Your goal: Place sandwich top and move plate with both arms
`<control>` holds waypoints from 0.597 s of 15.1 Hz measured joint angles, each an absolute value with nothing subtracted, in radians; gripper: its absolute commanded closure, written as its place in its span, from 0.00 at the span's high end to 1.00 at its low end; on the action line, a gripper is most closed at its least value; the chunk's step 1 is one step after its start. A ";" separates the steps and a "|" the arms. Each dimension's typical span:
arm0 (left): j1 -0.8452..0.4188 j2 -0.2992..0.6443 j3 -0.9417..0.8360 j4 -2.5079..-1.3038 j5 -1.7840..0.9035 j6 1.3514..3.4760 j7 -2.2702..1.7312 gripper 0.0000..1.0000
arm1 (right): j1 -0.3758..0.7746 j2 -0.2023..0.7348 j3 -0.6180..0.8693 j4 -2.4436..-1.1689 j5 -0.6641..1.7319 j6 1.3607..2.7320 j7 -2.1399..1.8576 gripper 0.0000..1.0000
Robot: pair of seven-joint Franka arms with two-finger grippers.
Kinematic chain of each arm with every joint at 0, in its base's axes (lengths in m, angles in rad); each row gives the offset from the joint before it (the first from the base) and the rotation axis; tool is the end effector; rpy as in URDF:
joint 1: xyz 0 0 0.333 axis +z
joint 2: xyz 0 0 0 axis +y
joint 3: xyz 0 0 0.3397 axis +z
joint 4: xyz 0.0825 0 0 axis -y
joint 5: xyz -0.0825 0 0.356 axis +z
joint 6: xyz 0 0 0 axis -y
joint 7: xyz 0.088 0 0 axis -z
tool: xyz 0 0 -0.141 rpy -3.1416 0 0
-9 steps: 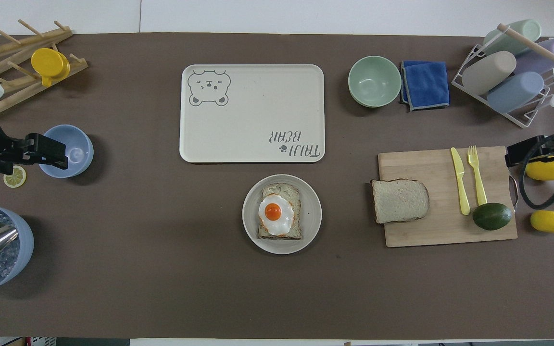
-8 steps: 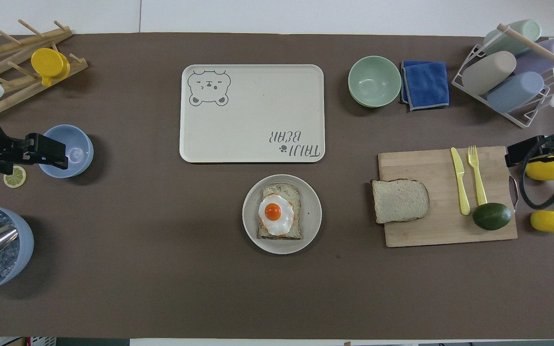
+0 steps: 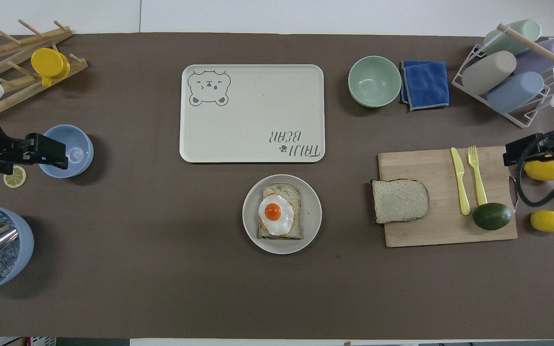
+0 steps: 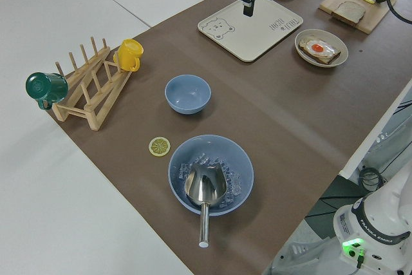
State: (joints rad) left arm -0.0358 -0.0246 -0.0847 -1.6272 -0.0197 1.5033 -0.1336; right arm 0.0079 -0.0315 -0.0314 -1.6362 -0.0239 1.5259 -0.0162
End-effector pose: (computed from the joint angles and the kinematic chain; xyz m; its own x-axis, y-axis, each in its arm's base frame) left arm 0.5021 -0.0642 0.5967 0.9948 0.0126 -0.1007 0.0131 -0.9999 0.0042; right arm 0.5068 -0.0156 0.5981 0.9968 -0.0082 -0.0791 -0.0065 -0.9997 0.0216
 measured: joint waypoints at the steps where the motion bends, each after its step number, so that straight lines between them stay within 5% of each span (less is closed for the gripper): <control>1: -0.036 -0.025 -0.085 -1.627 -0.020 1.503 -0.134 1.00 | 0.008 -0.032 -0.031 -1.637 -0.024 1.518 -0.016 1.00; 9: -0.036 -0.025 -0.085 -1.627 -0.020 1.503 -0.134 1.00 | 0.014 -0.034 0.021 -1.651 -0.024 1.508 -0.023 1.00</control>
